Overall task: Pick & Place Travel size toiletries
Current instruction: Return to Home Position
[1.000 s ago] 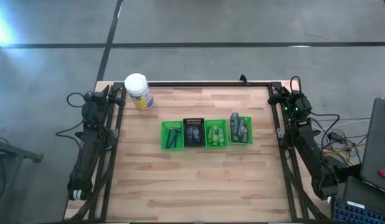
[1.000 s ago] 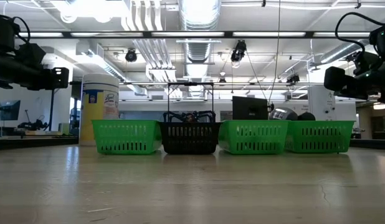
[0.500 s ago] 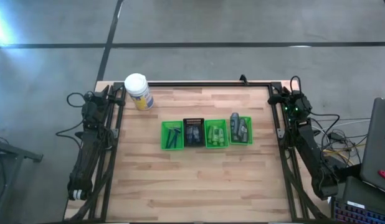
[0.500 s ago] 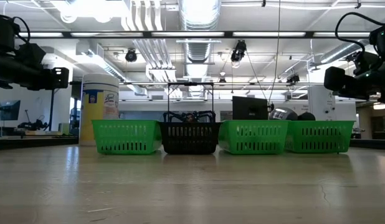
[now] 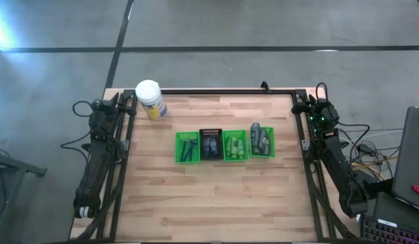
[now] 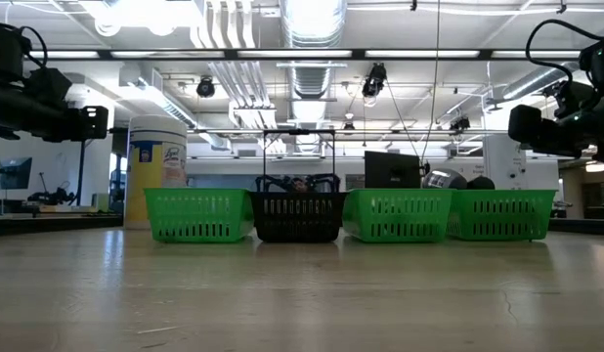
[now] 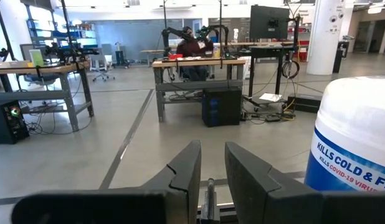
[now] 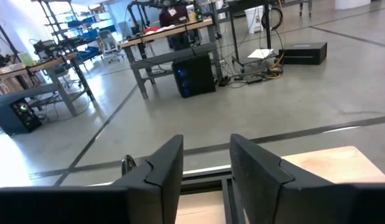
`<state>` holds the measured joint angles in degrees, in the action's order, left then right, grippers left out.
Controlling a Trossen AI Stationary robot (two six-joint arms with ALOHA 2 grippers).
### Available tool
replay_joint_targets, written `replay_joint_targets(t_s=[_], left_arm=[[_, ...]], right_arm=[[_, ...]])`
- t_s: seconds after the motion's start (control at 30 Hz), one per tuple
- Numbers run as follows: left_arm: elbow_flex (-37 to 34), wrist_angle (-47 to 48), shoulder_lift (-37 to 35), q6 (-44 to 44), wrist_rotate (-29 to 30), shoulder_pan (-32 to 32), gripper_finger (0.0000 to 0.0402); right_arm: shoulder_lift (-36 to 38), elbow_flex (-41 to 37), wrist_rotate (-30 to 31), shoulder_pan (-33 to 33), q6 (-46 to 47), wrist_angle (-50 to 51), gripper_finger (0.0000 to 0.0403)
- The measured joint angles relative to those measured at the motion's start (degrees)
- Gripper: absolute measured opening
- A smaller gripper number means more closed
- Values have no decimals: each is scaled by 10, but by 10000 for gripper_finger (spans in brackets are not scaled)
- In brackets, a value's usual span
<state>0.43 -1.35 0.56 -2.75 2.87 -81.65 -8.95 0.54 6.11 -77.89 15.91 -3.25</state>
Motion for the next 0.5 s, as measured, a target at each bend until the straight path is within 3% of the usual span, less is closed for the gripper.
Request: replay_joint_targets(t_s=[0.5], left_arm=[[0, 0, 0, 0, -1, 0, 78]], right_arm=[[0, 0, 0, 0, 0, 0, 163]])
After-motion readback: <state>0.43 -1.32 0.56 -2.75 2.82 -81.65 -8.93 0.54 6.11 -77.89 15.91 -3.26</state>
